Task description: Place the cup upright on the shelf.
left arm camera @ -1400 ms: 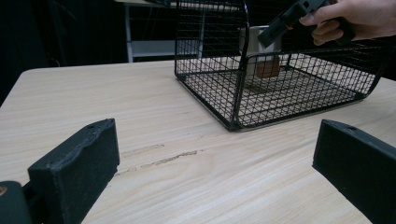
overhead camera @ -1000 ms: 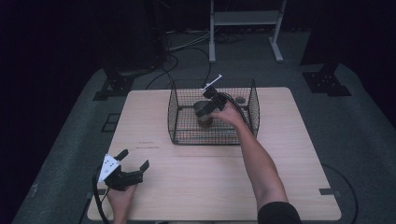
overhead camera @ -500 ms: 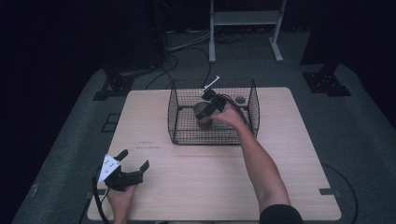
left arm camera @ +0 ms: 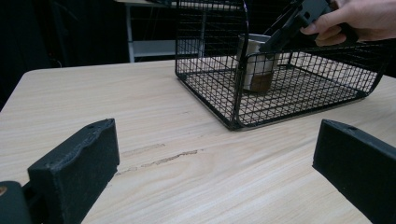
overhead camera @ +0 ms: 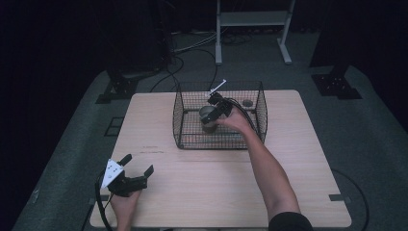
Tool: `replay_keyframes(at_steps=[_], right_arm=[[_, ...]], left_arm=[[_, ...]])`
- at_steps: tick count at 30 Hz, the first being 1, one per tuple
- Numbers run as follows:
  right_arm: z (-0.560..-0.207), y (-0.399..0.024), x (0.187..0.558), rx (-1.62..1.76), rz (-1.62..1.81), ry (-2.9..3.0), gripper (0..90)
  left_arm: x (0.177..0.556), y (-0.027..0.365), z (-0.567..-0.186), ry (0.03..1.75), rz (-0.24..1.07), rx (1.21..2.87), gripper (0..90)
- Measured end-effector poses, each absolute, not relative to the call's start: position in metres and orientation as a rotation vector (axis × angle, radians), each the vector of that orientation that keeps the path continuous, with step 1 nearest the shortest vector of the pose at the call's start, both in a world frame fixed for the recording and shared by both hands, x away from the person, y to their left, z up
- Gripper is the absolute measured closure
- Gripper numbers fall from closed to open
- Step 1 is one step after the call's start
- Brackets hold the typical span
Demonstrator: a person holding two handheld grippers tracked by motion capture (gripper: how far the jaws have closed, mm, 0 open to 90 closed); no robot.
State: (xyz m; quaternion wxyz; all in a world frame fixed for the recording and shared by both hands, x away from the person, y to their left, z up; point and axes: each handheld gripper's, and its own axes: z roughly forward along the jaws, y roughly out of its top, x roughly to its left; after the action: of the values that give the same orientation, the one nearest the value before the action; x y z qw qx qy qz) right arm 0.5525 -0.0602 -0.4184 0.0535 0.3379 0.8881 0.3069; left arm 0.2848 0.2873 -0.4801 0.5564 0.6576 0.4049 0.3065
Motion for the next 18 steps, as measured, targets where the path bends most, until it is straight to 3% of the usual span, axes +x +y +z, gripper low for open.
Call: replay_keyframes(at_steps=[7,18], right_arm=[[-0.411,-0.061,0.548,1.036,0.958,2.663,3.6],[-0.389,-0.075,0.54,1.052,1.051,2.603,2.6]], left_arm=[[0.286,0.289,-0.48,0.96,0.712,1.547,0.0],[0.284,0.288,-0.48,0.964,0.717,1.56,0.0]])
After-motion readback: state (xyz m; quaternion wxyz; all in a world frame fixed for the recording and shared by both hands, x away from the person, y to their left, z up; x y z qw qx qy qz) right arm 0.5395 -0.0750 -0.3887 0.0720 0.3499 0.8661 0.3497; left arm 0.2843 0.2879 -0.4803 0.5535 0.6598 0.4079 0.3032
